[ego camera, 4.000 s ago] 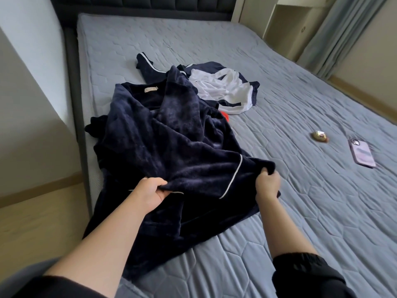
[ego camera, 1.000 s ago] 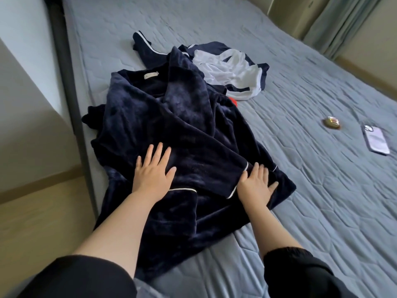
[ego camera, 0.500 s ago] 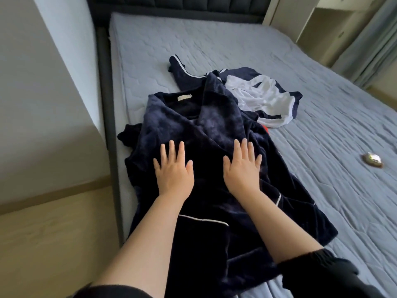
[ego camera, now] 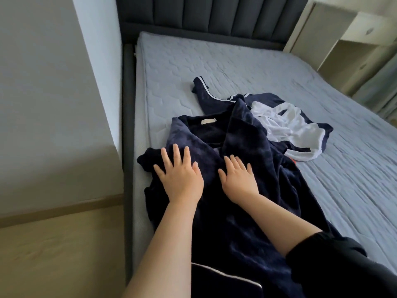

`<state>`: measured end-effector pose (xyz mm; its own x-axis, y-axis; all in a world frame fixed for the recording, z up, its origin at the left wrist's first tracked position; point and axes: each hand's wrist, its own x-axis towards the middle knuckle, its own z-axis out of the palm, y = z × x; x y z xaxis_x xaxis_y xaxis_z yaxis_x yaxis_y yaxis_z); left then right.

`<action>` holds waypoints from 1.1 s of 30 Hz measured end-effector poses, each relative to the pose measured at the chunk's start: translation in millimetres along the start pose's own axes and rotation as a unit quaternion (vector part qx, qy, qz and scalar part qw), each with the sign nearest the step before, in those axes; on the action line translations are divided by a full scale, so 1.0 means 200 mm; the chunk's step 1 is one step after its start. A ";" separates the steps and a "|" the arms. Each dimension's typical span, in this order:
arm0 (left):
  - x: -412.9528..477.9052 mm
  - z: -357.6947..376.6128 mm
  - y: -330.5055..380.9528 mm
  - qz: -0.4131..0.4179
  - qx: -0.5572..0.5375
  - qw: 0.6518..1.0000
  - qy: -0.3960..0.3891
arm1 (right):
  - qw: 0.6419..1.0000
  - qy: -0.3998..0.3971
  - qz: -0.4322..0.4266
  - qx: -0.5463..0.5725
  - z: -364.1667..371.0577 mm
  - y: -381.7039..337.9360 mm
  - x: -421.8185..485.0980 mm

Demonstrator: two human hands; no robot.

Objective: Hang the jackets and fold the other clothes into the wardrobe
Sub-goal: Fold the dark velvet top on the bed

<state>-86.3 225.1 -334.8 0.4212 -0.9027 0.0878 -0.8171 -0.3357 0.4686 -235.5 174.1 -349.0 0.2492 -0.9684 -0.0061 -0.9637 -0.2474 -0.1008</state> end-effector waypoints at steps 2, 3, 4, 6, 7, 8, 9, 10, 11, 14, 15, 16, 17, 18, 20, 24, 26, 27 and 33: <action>0.04 0.03 -0.03 -0.045 0.013 0.998 -0.043 | 0.999 0.039 0.010 -0.008 0.01 -0.02 0.04; 0.05 0.04 -0.04 -0.051 0.014 0.997 -0.054 | 0.997 0.066 0.009 -0.029 -0.01 -0.03 0.08; 0.05 0.06 -0.05 -0.052 0.013 0.997 -0.058 | 0.994 0.090 0.004 -0.053 -0.02 -0.04 0.12; 0.06 0.08 -0.04 -0.054 0.011 0.997 -0.061 | 0.991 0.111 -0.011 -0.076 -0.06 -0.06 0.21; 0.06 0.09 -0.04 -0.056 0.009 0.996 -0.063 | 0.991 0.112 -0.022 -0.075 -0.08 -0.07 0.26; 0.07 0.10 -0.04 -0.058 0.008 0.996 -0.066 | 0.991 0.110 -0.034 -0.071 -0.08 -0.07 0.31; 0.07 0.10 -0.04 -0.060 0.006 0.996 -0.067 | 0.991 0.105 -0.045 -0.063 -0.09 -0.08 0.36; 0.07 0.11 -0.05 -0.059 0.005 0.996 -0.066 | 0.993 0.098 -0.053 -0.049 -0.08 -0.09 0.41; 0.07 0.11 -0.05 -0.057 0.003 0.996 -0.064 | 0.994 0.085 -0.057 -0.030 -0.08 -0.10 0.45; 0.07 0.13 -0.06 -0.053 -0.004 0.997 -0.060 | 0.998 0.008 -0.064 -0.010 -0.04 -0.12 0.54; 0.07 0.13 -0.06 -0.054 -0.006 0.997 -0.060 | 0.998 -0.022 -0.064 -0.014 -0.04 -0.12 0.56; 0.07 0.13 -0.06 -0.054 -0.007 0.997 -0.061 | 0.997 -0.045 -0.063 -0.020 -0.04 -0.12 0.57; 0.07 0.13 -0.06 -0.054 -0.007 0.997 -0.062 | 0.996 -0.057 -0.059 -0.026 -0.04 -0.12 0.58; 0.07 0.13 -0.06 -0.052 -0.008 0.997 -0.063 | 0.996 -0.060 -0.054 -0.033 -0.04 -0.12 0.59; 0.07 0.12 -0.06 -0.049 -0.009 0.997 -0.065 | 0.996 -0.044 -0.053 -0.053 -0.07 -0.12 0.59; 0.10 0.07 -0.02 -0.057 -0.015 0.994 -0.090 | 0.992 0.064 -0.080 -0.075 -0.15 -0.14 0.56; 0.10 0.03 -0.01 -0.059 -0.022 0.994 -0.094 | 0.987 0.126 -0.083 -0.058 -0.20 -0.15 0.51; 0.09 0.01 0.00 -0.058 -0.028 0.994 -0.091 | 0.983 0.154 -0.085 -0.044 -0.23 -0.15 0.48; 0.00 -0.10 0.06 -0.069 -0.076 0.994 -0.040 | 0.952 0.264 -0.155 0.006 -0.39 -0.09 0.19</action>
<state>-88.7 226.2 -311.2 0.4870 -0.8717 -0.0535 -0.6825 -0.4181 0.5994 -216.3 140.0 -270.7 0.4354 -0.7298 0.5272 -0.8498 -0.5264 -0.0268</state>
